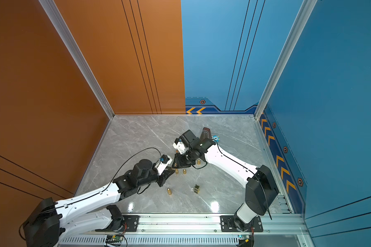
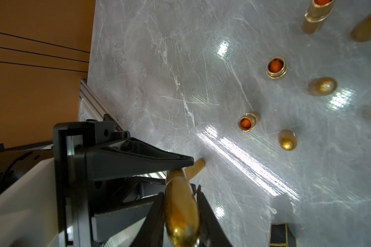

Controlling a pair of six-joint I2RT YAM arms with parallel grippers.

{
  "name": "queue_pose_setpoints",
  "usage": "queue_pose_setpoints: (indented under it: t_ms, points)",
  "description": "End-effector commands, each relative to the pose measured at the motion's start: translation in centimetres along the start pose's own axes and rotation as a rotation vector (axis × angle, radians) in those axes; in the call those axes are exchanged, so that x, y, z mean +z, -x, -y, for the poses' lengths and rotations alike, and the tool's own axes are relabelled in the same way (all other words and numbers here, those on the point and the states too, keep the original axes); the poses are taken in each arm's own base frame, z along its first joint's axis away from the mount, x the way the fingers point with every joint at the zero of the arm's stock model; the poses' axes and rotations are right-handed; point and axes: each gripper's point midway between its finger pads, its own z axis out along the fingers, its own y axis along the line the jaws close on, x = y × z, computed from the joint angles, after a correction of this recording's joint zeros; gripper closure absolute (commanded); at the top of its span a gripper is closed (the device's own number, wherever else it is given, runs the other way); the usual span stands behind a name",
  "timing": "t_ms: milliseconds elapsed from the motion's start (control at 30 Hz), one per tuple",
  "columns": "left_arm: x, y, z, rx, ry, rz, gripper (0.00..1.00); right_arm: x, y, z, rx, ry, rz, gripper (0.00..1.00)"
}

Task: Open the lipstick cap
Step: Open the cover of the lipstick.

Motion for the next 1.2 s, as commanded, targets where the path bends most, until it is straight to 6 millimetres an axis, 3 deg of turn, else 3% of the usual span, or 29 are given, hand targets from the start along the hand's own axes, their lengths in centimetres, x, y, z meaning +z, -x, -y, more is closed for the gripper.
queue_pose_setpoints:
  t_ms: [0,267,767,1167]
  points:
    - [-0.3,0.3,0.2,-0.004,-0.01,-0.005,1.0,-1.0,0.6,-0.2,-0.033,-0.022,0.035,0.73]
    - [-0.4,0.2,0.3,0.002,-0.013,-0.022,1.0,-1.2,1.1,-0.2,-0.043,-0.028,0.059,0.74]
    - [-0.4,0.9,0.6,0.007,-0.025,-0.008,1.0,0.1,1.1,-0.9,-0.036,0.028,0.046,0.77]
    - [-1.0,0.1,0.0,0.006,0.013,-0.036,1.0,-1.6,1.8,-0.3,-0.037,-0.002,0.106,0.81]
